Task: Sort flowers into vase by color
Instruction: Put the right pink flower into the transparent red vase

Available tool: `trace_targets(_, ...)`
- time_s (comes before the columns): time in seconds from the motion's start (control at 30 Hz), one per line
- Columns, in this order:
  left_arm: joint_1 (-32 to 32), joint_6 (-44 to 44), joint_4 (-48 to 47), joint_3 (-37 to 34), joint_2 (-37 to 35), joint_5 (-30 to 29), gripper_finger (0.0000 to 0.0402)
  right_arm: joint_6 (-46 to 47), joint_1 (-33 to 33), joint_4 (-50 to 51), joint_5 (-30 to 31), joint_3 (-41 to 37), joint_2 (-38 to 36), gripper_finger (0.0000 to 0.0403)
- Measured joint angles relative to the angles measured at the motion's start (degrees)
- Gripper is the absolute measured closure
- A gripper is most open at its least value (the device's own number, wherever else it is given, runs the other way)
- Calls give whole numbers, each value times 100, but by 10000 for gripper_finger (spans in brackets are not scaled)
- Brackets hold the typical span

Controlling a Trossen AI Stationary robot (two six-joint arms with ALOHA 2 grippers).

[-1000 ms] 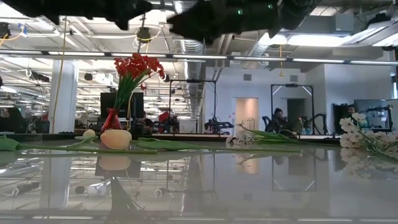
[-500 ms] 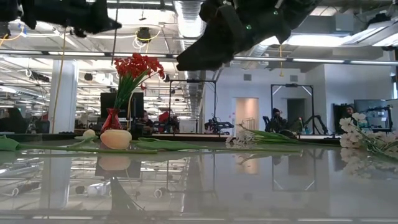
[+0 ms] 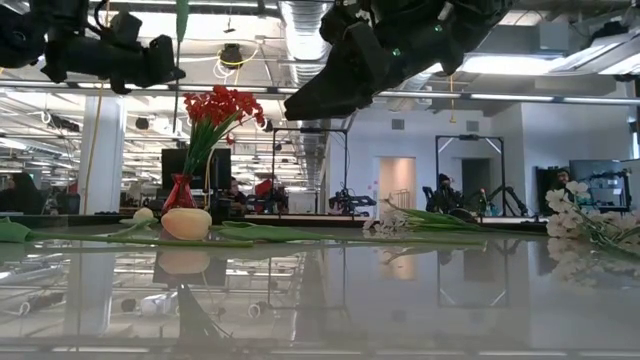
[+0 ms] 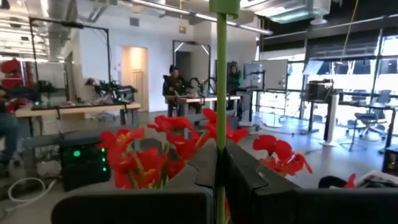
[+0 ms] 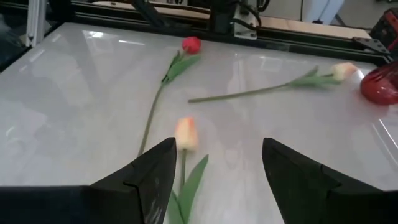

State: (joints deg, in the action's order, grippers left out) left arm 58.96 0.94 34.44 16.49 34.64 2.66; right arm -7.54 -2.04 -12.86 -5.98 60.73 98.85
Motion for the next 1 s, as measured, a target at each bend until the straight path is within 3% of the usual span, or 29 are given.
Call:
trace_targets(0.33,1,-834,68,0,705,-174,401,63,6,-9,0,0,0,138)
trace_targets(0.47,128,-753,729,0,1074,-281,401,67,13,-5,0,2,0,138)
trace_targets(0.83,536,-463,1814,-1,2007,423,401,154,13,89,-2,2,0,138)
trace_targets(1.0,682,-92,3296,-453,2227,714,401,155,53,136,-2,2,0,138)
